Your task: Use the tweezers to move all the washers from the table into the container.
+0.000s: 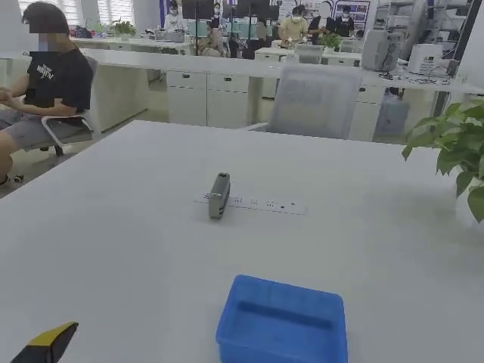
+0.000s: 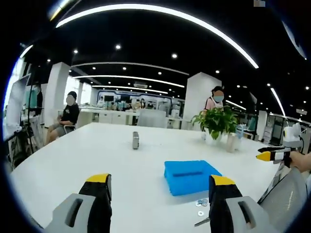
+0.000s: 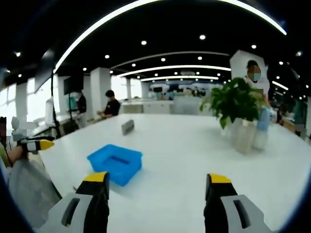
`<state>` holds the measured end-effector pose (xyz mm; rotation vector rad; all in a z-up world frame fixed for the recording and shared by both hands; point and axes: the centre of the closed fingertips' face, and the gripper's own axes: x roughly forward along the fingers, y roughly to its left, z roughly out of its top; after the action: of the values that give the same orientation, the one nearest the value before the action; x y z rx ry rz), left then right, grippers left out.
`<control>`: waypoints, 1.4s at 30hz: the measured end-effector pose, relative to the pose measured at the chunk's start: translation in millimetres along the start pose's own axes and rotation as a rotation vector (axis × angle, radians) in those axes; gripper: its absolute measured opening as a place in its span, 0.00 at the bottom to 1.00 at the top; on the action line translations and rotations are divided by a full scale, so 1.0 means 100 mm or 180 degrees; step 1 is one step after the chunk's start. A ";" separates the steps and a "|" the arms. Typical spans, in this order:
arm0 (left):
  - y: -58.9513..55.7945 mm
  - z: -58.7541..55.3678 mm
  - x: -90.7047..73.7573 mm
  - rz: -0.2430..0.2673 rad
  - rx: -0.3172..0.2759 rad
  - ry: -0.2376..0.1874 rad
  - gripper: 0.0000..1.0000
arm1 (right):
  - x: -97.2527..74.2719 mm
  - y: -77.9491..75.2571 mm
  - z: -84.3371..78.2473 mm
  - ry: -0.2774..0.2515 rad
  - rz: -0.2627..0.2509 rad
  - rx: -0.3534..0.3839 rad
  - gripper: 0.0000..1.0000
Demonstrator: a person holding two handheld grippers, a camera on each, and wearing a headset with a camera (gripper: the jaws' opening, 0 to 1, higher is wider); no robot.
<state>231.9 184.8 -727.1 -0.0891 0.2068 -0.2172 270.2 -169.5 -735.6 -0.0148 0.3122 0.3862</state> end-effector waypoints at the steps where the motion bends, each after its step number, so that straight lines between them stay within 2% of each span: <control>1: 0.00 0.00 0.00 0.0006 0.0006 0.0002 0.81 | 0.00 0.00 0.00 0.0002 -0.0003 0.0007 0.78; 8: 0.00 -0.05 0.01 -0.0010 0.0029 0.0084 0.80 | 0.01 0.03 -0.03 0.0051 0.0027 0.0008 0.75; 19: 0.02 -0.06 0.01 -0.0010 0.0042 0.0079 0.78 | 0.01 0.01 -0.04 0.0106 -0.0019 -0.0065 0.74; 30: 0.05 -0.09 0.00 0.0024 0.0073 0.0122 0.76 | -0.01 0.01 -0.04 0.0114 -0.0021 -0.0118 0.73; 37: 0.04 -0.10 0.01 0.0004 0.0086 0.0137 0.75 | -0.02 -0.04 -0.02 0.0073 -0.0065 -0.0061 0.72; 42: 0.03 -0.10 0.00 0.0010 0.0096 0.0151 0.74 | -0.02 -0.02 -0.02 0.0070 -0.0050 -0.0089 0.72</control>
<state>230.6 187.0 -737.5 -0.0537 0.2508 -0.2195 269.1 -172.2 -737.2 -0.0490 0.3283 0.3750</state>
